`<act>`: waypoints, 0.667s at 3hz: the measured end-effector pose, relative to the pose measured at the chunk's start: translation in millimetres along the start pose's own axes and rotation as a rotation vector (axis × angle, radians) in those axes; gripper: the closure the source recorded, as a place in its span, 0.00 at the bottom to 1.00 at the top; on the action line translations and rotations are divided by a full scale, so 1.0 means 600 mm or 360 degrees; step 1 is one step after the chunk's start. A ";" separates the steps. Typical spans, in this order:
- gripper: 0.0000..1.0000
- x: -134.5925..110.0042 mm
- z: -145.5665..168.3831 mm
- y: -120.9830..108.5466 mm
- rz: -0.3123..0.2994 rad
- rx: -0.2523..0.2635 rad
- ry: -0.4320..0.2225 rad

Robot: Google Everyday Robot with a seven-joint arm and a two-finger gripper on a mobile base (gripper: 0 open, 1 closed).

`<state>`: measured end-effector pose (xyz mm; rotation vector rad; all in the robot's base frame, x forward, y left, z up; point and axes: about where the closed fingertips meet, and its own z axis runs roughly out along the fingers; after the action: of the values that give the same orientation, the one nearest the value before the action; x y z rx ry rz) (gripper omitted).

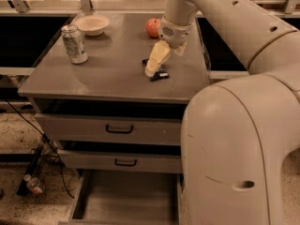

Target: Place rxbar blueberry into bottom drawer

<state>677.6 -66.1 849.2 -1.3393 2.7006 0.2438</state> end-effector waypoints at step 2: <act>0.00 -0.023 0.018 -0.017 0.0088 0.0071 0.0018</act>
Offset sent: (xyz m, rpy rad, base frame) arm 0.0199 0.0035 -0.0092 -0.1251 0.0232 -0.1435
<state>694.6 -59.5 840.2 -1.2596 2.7377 0.1809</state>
